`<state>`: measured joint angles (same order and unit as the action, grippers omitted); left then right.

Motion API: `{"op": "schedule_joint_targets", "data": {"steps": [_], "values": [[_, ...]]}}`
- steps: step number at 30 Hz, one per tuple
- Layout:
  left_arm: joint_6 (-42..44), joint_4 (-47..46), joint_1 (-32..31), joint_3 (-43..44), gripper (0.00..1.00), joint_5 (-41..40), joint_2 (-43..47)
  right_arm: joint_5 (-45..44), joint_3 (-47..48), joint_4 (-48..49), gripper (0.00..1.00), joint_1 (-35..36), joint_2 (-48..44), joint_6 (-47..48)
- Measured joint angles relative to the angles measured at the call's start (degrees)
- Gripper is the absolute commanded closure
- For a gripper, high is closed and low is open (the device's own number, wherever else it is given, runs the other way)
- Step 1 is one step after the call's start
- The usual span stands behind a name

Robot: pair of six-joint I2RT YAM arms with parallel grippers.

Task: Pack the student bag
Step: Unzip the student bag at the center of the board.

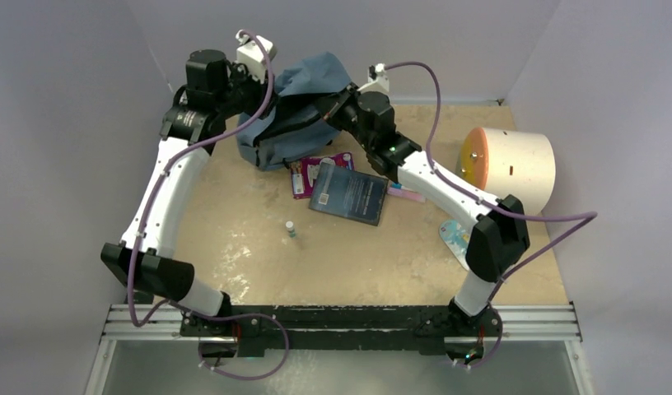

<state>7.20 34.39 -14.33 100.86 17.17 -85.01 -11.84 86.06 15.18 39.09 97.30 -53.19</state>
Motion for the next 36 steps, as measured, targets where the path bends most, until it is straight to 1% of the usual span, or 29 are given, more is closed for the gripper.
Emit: {"op": "schedule_joint_targets", "data": {"steps": [2, 4, 5, 9, 11, 14, 17, 20, 28, 29, 31, 34, 36], "values": [[1.11, -0.07, 0.57, 1.66, 0.48, -0.26, -2.03, 1.46, 2.43, -0.09, 1.00, -0.26, 1.99, 0.90], [2.01, -0.17, 0.83, 2.73, 0.41, -0.22, -3.67, 2.73, 3.30, -0.09, 1.00, -0.39, 3.02, 1.49], [2.49, -0.33, 0.85, 2.97, 0.39, -0.11, -4.22, 3.04, 3.30, -0.09, 1.00, -0.42, 3.17, 1.66], [4.55, -0.63, 0.52, 2.86, 0.34, 0.33, -4.87, 4.11, 3.30, -0.09, 1.00, -0.52, 3.26, 1.88], [5.70, -1.70, 0.22, 1.77, 0.27, 1.03, -4.22, 4.35, 3.30, -0.09, 1.00, -0.66, 3.26, 1.86], [7.45, -3.93, -1.42, -2.75, 0.26, 2.05, -1.40, 5.42, 3.37, -0.13, 1.00, -0.94, 3.26, 1.86], [9.66, -4.96, -4.50, -6.08, 0.26, 0.90, 1.05, 6.34, 4.17, -0.74, 1.00, -1.25, 3.61, 1.81], [11.74, -7.30, -6.88, -6.38, 0.25, -2.60, 1.36, 7.32, 4.31, -1.03, 1.00, -1.29, 3.69, 1.46], [20.52, -17.99, -9.68, -8.83, 0.23, -15.54, 1.25, 9.31, 4.31, -1.05, 1.00, -1.29, 3.69, 0.24], [21.94, -19.15, -10.27, -9.05, 0.23, -16.98, 1.07, 9.55, 4.31, -1.07, 1.00, -1.29, 3.69, 0.13], [24.72, -21.97, -11.41, -9.70, 0.29, -19.58, 0.44, 9.90, 4.31, -1.16, 1.00, -1.29, 3.72, 0.07], [27.85, -24.85, -12.39, -9.92, 0.44, -22.62, -1.57, 9.99, 5.16, -1.33, 1.00, -1.31, 4.35, 0.11], [29.59, -26.82, -12.50, -9.88, 0.58, -24.81, -3.50, 9.97, 6.56, -1.64, 1.00, -1.29, 5.22, 0.37]]}}
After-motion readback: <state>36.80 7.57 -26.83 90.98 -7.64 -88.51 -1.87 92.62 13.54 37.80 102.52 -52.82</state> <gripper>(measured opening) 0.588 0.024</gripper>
